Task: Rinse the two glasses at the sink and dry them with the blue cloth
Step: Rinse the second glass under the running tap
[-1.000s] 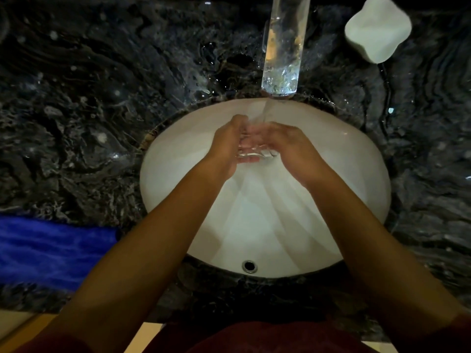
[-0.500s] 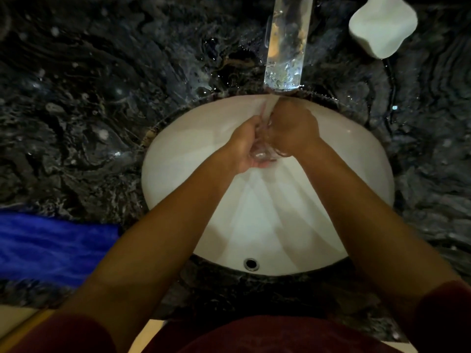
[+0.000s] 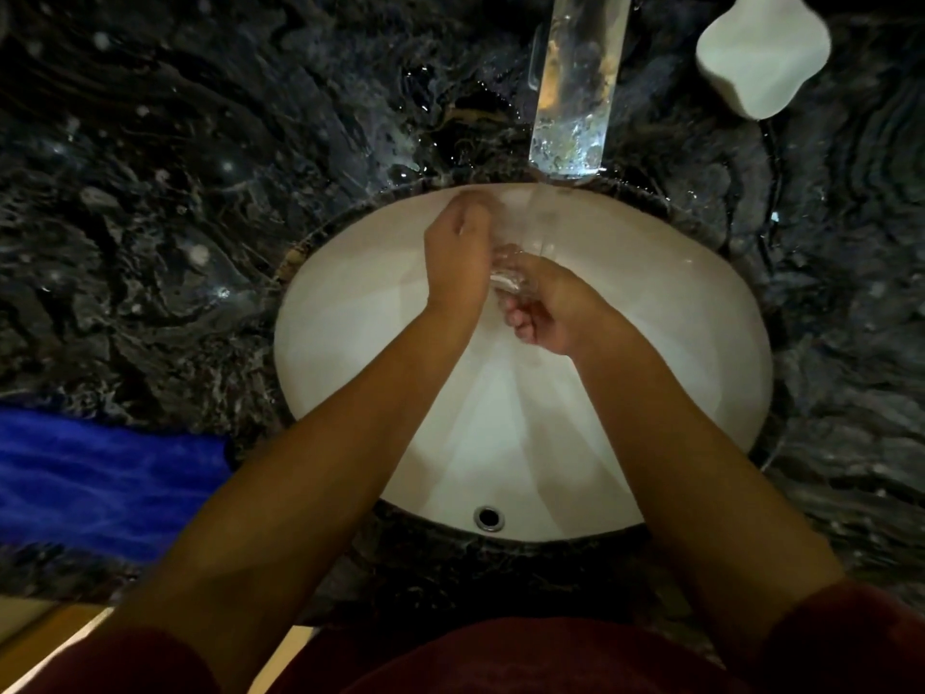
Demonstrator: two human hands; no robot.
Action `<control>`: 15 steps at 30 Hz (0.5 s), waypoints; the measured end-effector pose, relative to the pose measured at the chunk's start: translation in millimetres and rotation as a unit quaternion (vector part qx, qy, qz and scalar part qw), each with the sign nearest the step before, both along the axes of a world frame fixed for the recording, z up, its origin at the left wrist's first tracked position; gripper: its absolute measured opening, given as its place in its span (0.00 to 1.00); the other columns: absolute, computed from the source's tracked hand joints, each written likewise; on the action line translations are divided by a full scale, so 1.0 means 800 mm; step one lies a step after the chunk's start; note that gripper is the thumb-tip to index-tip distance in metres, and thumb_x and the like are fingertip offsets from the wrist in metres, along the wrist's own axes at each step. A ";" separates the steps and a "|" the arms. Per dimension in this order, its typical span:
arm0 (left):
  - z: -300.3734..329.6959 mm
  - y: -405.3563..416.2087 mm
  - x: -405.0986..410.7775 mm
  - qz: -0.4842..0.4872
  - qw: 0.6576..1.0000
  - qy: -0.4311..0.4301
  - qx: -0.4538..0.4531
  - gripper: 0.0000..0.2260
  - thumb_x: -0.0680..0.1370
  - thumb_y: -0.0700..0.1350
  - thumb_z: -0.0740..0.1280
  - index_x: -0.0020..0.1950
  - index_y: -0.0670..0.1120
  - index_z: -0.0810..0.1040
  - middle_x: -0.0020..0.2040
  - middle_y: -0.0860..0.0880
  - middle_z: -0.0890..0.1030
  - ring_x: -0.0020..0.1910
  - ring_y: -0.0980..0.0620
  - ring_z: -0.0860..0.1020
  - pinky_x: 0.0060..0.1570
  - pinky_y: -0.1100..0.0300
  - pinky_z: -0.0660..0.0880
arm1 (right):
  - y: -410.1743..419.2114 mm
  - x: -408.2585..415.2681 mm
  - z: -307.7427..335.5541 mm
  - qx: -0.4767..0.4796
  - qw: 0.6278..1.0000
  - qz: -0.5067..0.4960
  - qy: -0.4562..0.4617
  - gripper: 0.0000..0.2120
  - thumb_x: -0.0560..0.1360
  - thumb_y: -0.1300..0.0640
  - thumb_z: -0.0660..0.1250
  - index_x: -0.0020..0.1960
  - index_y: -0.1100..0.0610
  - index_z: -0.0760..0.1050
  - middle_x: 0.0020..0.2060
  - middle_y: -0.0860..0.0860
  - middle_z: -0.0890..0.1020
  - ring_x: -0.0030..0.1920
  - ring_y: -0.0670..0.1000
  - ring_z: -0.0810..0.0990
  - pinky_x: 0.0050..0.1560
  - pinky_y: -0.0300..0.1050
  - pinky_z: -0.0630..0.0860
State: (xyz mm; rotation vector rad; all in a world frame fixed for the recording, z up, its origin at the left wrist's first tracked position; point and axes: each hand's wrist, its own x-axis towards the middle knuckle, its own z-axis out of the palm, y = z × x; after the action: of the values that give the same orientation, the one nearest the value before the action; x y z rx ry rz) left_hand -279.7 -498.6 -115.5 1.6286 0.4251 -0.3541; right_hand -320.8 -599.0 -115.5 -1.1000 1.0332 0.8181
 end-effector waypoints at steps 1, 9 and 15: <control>0.002 0.001 0.001 0.003 1.000 -0.012 0.001 0.10 0.72 0.42 0.60 0.39 0.48 0.81 0.42 0.50 0.83 0.44 0.52 0.79 0.49 0.57 0.77 | -0.002 -0.002 -0.003 0.021 1.000 0.000 -0.008 0.11 0.83 0.46 0.64 0.48 0.52 0.76 0.25 0.49 0.75 0.21 0.45 0.69 0.21 0.34 0.63; -0.005 0.018 0.011 -0.094 0.992 0.088 0.008 0.09 0.83 0.39 0.62 0.52 0.45 0.82 0.49 0.47 0.84 0.48 0.50 0.81 0.48 0.60 0.78 | -0.012 0.013 -0.004 -0.224 0.965 0.117 -0.069 0.09 0.72 0.58 0.71 0.35 0.58 0.76 0.20 0.50 0.77 0.17 0.48 0.71 0.20 0.35 0.64; -0.004 0.020 0.014 -0.099 0.946 0.282 -0.126 0.19 0.86 0.55 0.60 0.69 0.46 0.78 0.64 0.40 0.83 0.59 0.39 0.83 0.50 0.43 0.85 | -0.021 0.012 0.015 -0.371 0.898 0.163 -0.173 0.13 0.74 0.54 0.68 0.57 0.55 0.80 0.51 0.55 0.85 0.51 0.61 0.85 0.51 0.58 0.83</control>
State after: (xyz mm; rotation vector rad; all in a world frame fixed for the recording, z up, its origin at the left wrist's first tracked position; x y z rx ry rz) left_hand -268.4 -482.8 -118.6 1.3035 0.6183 -0.9996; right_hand -310.9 -615.6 -103.3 -2.0358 0.8749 0.4434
